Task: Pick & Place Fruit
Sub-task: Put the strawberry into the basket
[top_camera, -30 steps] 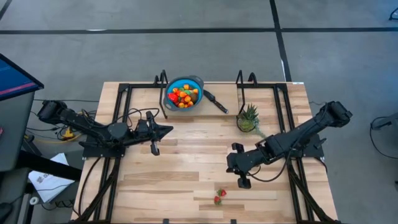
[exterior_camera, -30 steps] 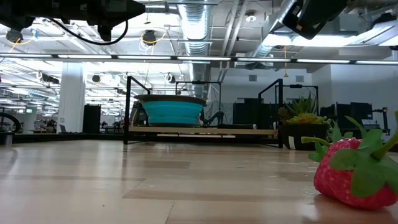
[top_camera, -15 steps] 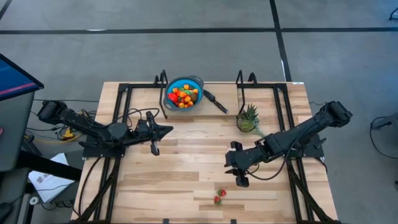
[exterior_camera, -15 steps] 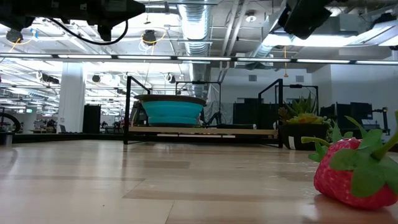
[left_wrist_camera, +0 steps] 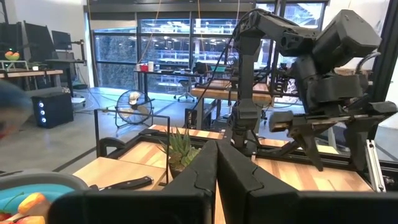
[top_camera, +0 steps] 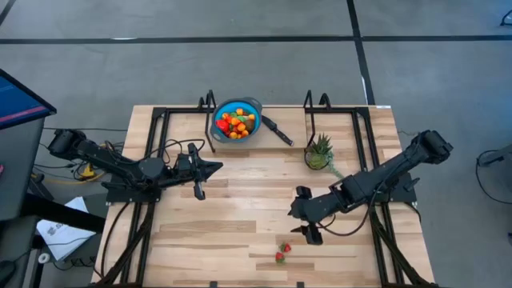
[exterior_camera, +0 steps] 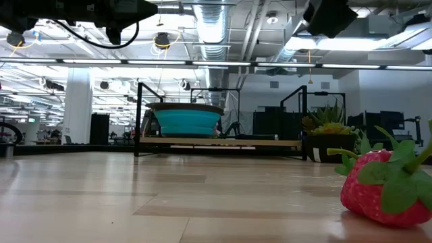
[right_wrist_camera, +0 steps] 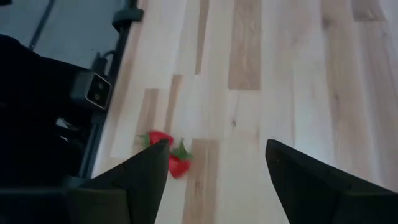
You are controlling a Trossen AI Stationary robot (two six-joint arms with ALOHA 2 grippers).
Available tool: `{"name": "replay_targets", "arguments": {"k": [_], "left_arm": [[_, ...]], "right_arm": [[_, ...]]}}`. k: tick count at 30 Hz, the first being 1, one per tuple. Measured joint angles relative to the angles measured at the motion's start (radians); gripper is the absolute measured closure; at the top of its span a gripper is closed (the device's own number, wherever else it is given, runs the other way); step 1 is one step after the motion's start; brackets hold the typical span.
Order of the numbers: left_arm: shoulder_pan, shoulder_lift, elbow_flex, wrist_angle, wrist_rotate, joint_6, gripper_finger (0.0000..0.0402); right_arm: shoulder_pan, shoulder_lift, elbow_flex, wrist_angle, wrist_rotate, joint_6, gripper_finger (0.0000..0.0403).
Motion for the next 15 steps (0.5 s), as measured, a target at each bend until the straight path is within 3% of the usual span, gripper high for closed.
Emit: {"name": "replay_targets", "arguments": {"k": [8, 15], "left_arm": [[0.000, 0.000, 0.000, -0.002, 0.000, 0.000, 0.0400], [0.000, 0.000, 0.000, -0.009, 0.000, 0.000, 0.0400]], "right_arm": [[0.018, 0.156, -0.001, 0.021, -0.006, 0.007, 0.0147], [0.030, 0.305, 0.000, 0.101, -0.085, 0.043, 0.0148]]}}
